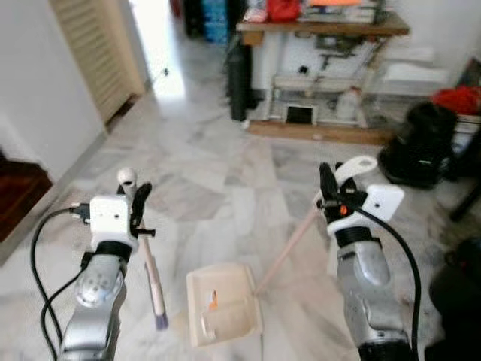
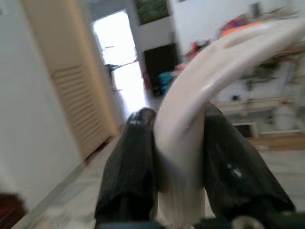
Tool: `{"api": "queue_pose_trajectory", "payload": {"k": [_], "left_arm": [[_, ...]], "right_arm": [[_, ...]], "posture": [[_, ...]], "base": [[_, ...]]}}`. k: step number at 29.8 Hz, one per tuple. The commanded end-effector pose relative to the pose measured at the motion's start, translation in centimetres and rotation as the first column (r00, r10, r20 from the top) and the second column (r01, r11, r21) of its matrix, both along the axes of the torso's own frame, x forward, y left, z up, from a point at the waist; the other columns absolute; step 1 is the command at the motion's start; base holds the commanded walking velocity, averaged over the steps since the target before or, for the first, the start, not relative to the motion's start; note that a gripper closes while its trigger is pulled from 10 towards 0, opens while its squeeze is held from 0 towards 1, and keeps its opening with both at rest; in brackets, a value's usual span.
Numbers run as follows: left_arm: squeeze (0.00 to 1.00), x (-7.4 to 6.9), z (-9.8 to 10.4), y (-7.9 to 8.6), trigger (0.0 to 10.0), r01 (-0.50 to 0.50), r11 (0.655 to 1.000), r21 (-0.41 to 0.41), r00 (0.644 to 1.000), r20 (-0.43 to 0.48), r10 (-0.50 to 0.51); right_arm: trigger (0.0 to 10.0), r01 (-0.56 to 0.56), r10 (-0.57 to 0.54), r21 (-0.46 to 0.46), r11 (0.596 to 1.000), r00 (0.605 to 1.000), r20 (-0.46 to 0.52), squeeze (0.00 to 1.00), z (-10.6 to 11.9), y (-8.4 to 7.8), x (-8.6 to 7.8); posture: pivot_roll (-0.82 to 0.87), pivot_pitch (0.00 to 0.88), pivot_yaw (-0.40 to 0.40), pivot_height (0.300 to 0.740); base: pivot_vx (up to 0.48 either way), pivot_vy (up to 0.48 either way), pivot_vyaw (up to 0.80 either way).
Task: Sweep floor
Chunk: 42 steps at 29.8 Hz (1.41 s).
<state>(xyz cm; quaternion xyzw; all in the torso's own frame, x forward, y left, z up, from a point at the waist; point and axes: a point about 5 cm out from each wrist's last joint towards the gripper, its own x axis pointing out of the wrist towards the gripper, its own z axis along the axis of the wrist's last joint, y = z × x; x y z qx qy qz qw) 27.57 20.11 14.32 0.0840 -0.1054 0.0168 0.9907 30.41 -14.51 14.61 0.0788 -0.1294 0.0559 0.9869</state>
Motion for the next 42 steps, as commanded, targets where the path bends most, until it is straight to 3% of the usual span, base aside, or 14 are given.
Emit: {"api": "queue_pose_trajectory", "payload": {"k": [1,25,27,42], "left_arm": [[0.0,0.0,1.0,-0.3,10.0,0.01,1.0,0.016,0.999,0.04,-0.011],[0.0,-0.7,0.3,-0.5,10.0,-0.013,1.0,-0.01,1.0,0.016,0.013],[0.0,-0.7,0.6,-0.6,10.0,-0.002,1.0,-0.01,1.0,0.022,0.002],[0.0,-0.9,0.7,0.2,10.0,-0.045,0.998,-0.048,0.999,0.024,0.046]], "right_arm": [[10.0,-0.002,0.001,0.015,1.0,0.997,0.075,0.0,1.8,0.0,0.1],[10.0,-0.026,0.025,0.016,1.0,0.997,0.078,0.0,2.3,0.7,0.3],[10.0,-0.005,-0.001,0.08,0.997,0.997,0.079,0.0,2.4,0.6,0.3],[10.0,-0.061,0.054,0.094,0.994,0.996,0.07,0.0,2.5,1.3,0.4]], "posture": [[-0.04,0.0,0.026,0.74],[-0.03,0.001,-0.003,0.74],[-0.02,0.005,-0.002,0.74],[-0.01,0.025,-0.011,0.74]], "base": [[0.0,0.0,0.8],[0.0,0.0,0.8],[0.0,0.0,0.0],[0.0,0.049,0.0]]}}
